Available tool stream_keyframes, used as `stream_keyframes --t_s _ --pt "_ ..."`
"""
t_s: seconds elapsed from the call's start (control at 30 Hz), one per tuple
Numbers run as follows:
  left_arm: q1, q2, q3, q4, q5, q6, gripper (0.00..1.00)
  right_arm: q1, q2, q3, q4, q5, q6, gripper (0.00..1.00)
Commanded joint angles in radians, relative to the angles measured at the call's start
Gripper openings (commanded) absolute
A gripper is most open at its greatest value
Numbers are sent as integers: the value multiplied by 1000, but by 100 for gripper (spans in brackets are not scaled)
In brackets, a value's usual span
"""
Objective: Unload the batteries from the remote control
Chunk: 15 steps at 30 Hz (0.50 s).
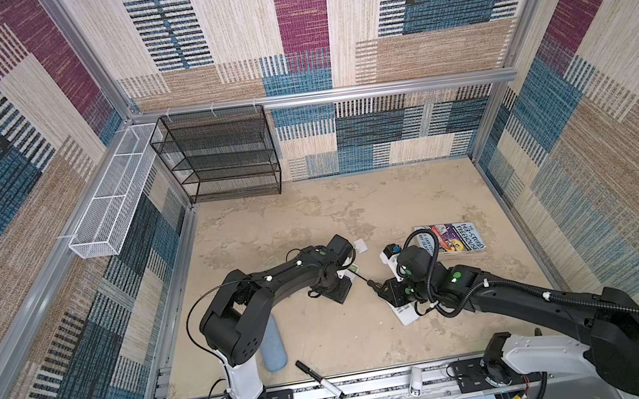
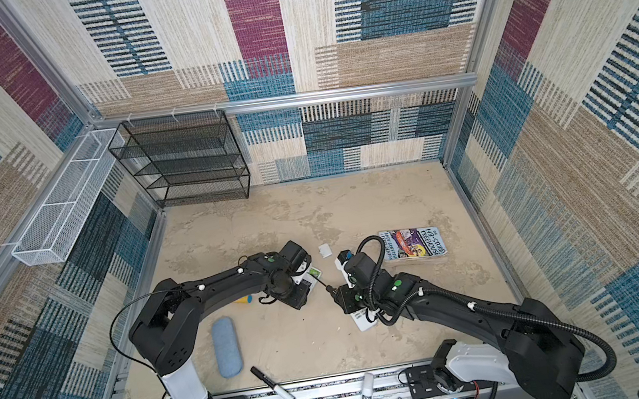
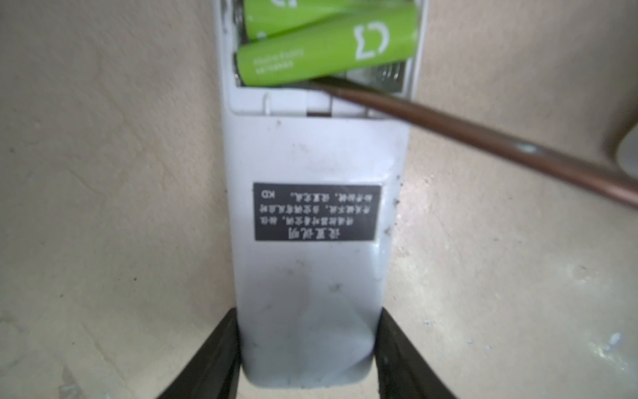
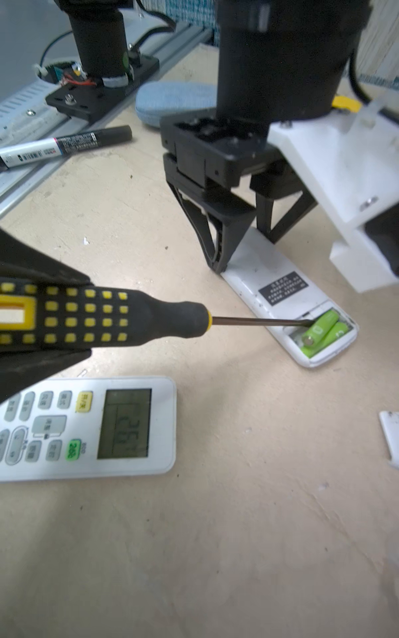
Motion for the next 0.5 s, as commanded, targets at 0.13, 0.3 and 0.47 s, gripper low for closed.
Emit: stream_keyframes --t_s 0.13,0.3,0.47 --pt "-11 0 -8 -135 29 28 52 1 44 21 58 7 -9 0" --pt "-13 -1 -7 -137 33 28 51 1 54 10 115 -35 -23 0" --pt "-15 -9 5 -152 40 32 51 1 61 -20 179 -70 -15 0"
